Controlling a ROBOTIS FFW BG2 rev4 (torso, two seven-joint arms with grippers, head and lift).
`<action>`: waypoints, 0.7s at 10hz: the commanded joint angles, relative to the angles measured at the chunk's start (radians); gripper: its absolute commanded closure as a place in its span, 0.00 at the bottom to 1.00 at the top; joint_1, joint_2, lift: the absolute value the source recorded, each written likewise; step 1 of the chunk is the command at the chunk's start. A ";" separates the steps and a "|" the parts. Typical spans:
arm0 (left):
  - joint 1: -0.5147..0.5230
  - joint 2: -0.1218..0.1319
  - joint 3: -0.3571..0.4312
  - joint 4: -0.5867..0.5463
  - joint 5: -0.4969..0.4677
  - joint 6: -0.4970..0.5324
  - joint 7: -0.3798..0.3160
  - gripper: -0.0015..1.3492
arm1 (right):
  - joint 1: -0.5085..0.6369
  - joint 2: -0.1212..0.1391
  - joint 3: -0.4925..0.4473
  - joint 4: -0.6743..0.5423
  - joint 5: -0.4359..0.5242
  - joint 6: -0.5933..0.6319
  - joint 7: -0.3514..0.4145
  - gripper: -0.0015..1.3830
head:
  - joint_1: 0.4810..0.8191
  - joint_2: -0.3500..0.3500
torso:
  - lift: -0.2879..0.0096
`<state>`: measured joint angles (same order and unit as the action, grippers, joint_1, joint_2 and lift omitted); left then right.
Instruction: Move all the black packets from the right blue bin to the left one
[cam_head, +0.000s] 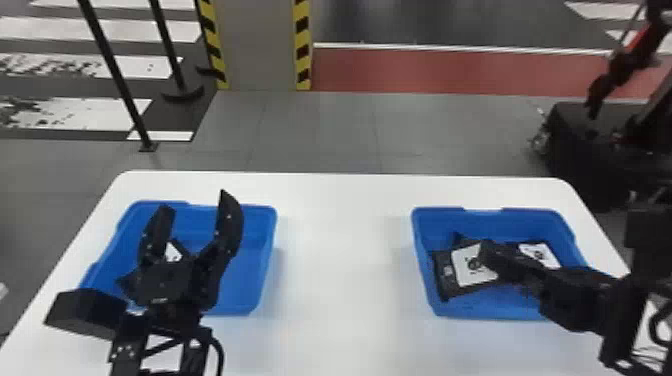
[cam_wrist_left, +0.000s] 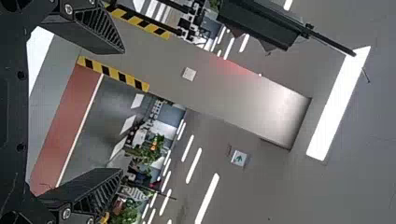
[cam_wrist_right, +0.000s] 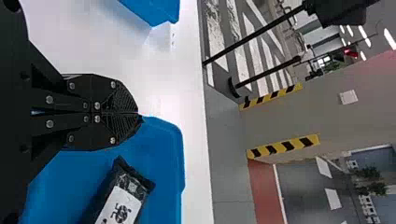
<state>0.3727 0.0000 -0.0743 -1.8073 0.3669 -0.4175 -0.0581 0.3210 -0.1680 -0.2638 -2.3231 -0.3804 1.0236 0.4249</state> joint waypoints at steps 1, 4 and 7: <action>0.000 -0.003 -0.005 0.000 0.033 -0.007 0.000 0.09 | 0.035 -0.004 -0.029 -0.120 -0.032 0.005 0.000 0.93 | 0.63 0.49 | 0.60; 0.000 -0.003 -0.028 0.000 0.119 0.008 0.001 0.09 | -0.120 -0.004 -0.026 0.074 -0.150 -0.106 0.184 0.93 | 0.63 0.54 | 0.60; 0.000 -0.002 -0.039 0.002 0.124 0.012 0.000 0.09 | -0.341 -0.005 0.020 0.486 -0.192 -0.226 0.356 0.93 | 0.63 0.55 | 0.60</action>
<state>0.3718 0.0000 -0.1123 -1.8072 0.4891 -0.4023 -0.0575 0.0215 -0.1715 -0.2596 -1.9214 -0.5586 0.8258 0.7762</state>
